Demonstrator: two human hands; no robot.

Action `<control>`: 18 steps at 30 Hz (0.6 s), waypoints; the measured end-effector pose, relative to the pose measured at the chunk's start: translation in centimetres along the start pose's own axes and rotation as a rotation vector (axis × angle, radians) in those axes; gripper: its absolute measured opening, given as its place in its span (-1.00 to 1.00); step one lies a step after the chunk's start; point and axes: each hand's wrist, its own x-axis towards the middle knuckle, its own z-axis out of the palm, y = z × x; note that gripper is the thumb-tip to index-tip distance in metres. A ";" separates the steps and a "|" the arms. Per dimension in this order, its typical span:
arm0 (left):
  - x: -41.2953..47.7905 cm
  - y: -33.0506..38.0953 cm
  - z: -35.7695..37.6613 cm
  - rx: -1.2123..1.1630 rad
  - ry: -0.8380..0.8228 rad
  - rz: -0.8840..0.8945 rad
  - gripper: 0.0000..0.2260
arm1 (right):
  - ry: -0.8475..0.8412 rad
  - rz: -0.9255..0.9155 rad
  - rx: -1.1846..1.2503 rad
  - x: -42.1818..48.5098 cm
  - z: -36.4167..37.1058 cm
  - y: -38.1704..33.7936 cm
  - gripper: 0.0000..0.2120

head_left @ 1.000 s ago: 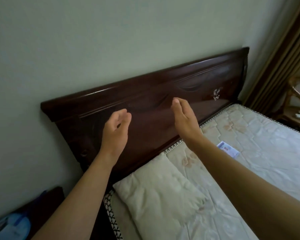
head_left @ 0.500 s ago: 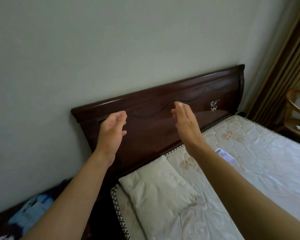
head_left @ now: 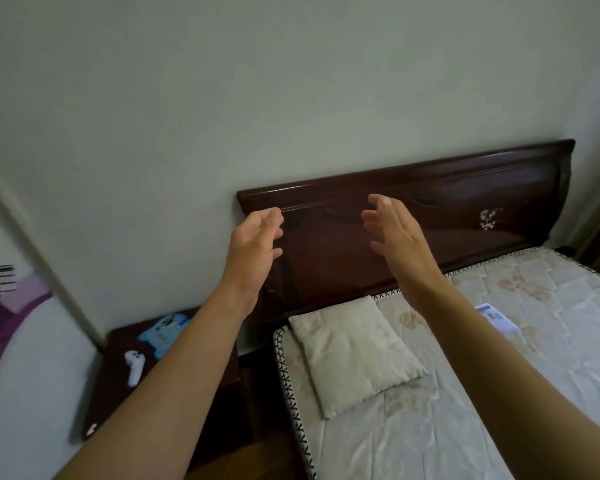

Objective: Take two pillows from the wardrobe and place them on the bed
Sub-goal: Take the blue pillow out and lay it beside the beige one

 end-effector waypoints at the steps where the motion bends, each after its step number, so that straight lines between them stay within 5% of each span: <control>1: -1.1 0.7 -1.0 0.002 0.010 0.001 -0.83 | -0.013 0.002 0.016 -1.0 0.5 -0.7 -0.61; 9: -11.9 6.6 -10.0 0.064 0.064 0.057 -0.81 | -0.157 -0.013 0.087 -11.4 6.4 -6.3 -0.53; 18: -26.8 9.4 -23.2 0.083 0.301 0.081 -0.83 | -0.353 -0.071 0.142 -23.9 16.0 -13.1 -0.53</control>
